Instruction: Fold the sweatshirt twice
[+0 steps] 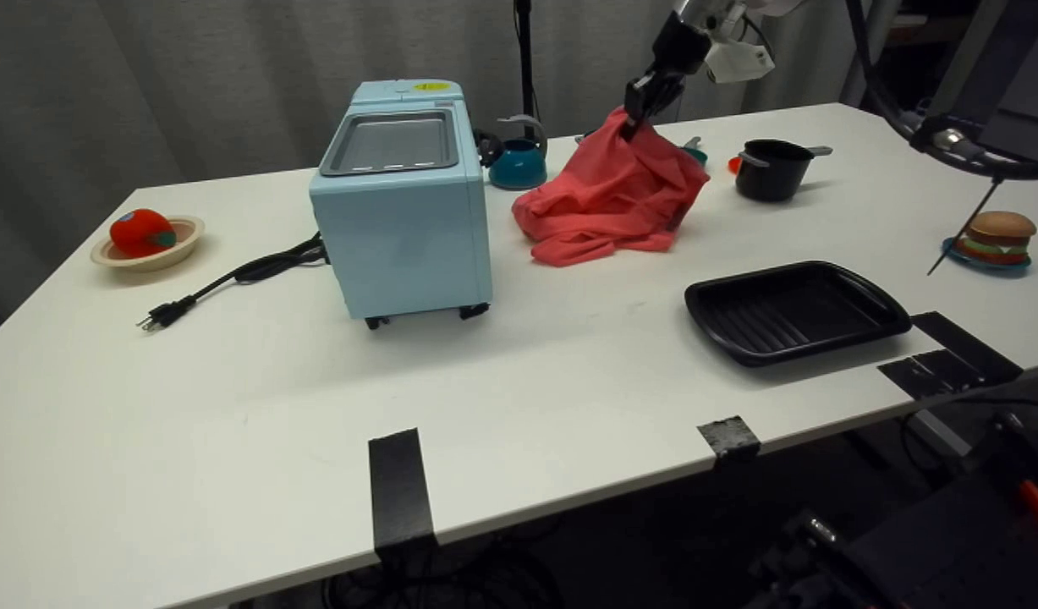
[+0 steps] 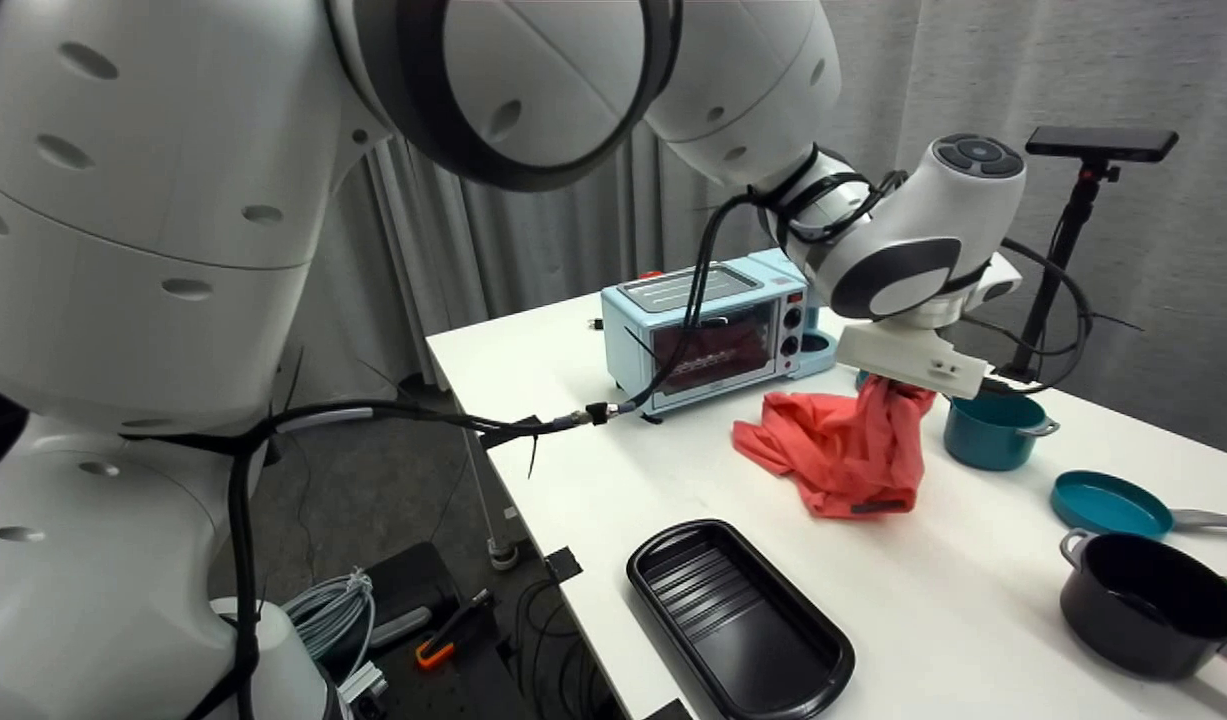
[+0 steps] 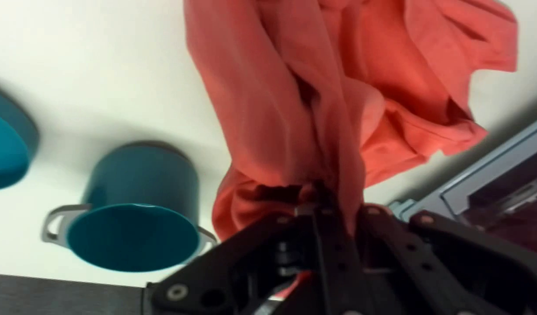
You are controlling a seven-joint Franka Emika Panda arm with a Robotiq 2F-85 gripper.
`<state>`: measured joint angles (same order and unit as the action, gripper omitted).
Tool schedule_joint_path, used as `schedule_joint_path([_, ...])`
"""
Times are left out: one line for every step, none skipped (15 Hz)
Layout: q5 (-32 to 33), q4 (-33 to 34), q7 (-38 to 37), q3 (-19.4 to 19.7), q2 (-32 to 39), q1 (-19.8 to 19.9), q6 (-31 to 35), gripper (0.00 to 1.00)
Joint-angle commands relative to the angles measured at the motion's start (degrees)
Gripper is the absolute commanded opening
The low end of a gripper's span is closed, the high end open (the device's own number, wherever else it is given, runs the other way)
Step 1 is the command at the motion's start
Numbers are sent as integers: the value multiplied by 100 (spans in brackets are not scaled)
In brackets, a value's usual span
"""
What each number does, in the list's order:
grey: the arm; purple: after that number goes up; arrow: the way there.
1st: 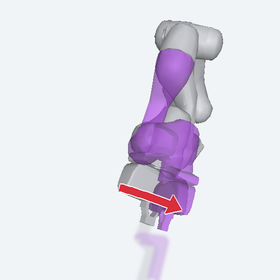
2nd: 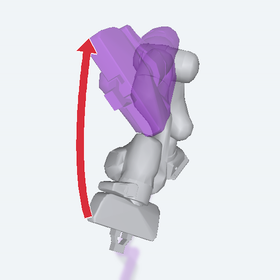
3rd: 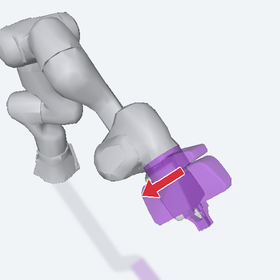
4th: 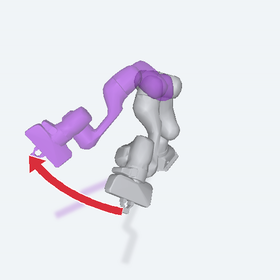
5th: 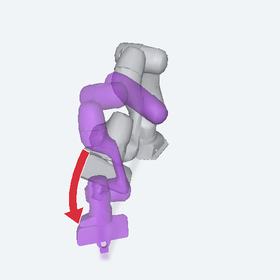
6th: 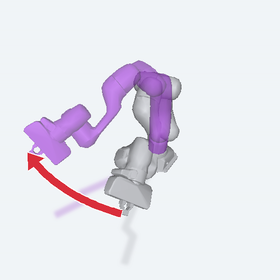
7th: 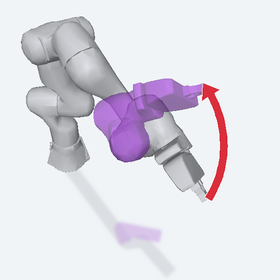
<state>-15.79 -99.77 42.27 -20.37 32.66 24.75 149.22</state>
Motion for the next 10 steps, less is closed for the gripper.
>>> schedule_joint_path([-670,-749,811,-244,-619,-15,-109,1])
schedule_joint_path([-784,-883,1047,-271,-679,-75,-52,1])
schedule_joint_path([-835,-1079,1310,-274,-733,-178,141,1])
schedule_joint_path([-841,-1227,1542,-251,-757,-276,236,1])
schedule_joint_path([-813,-1431,1799,-238,-790,-375,366,1])
schedule_joint_path([-770,-1595,2004,-222,-789,-472,541,1])
schedule_joint_path([-835,-1743,2265,-300,-781,-489,799,1])
schedule_joint_path([-958,-1820,2462,-427,-774,-452,984,1])
schedule_joint_path([-1078,-1886,2629,-589,-813,-368,984,1])
schedule_joint_path([-1197,-1918,2818,-742,-802,-303,1005,1])
